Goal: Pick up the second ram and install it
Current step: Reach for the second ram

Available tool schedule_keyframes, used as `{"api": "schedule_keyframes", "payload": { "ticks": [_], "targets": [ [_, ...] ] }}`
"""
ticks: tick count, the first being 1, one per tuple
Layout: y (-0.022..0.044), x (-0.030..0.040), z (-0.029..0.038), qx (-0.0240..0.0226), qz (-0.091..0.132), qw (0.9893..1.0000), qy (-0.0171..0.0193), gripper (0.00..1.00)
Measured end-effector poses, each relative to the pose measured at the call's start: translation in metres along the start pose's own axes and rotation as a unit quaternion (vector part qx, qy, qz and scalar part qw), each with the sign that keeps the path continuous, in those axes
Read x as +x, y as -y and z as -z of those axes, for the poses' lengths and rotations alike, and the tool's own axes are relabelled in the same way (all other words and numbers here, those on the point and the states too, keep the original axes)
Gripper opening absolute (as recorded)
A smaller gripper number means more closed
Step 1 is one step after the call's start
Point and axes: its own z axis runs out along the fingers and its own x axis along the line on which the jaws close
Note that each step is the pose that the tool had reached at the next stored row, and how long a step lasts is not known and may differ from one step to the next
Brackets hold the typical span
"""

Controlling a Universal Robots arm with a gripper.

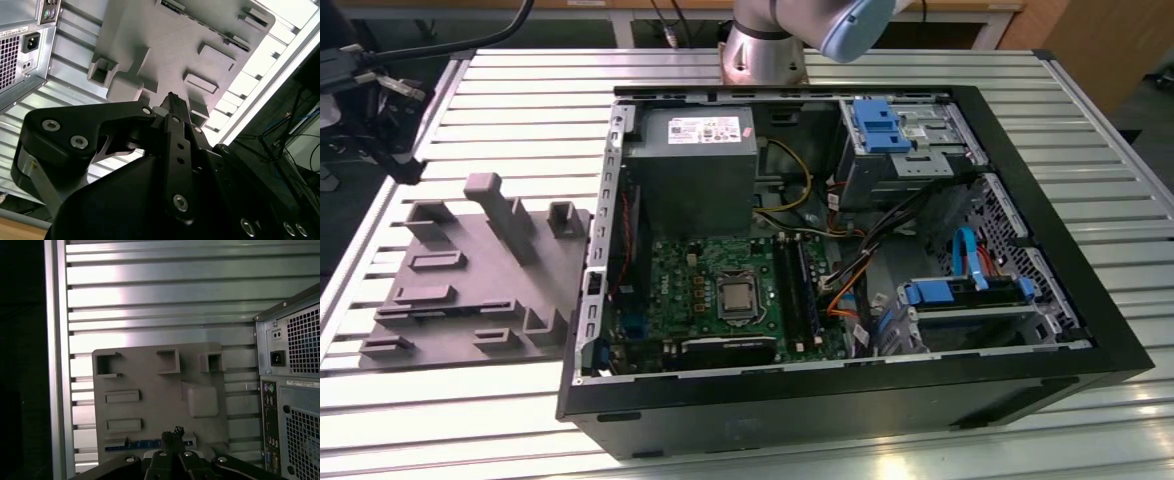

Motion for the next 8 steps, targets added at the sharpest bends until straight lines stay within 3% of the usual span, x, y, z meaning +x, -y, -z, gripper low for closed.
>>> {"api": "schedule_keyframes", "payload": {
  "ticks": [8],
  "targets": [
    [0.0081, -0.0005, -0.0029, 0.0, 0.001, 1.0, 0.0, 0.11]
  ]
}}
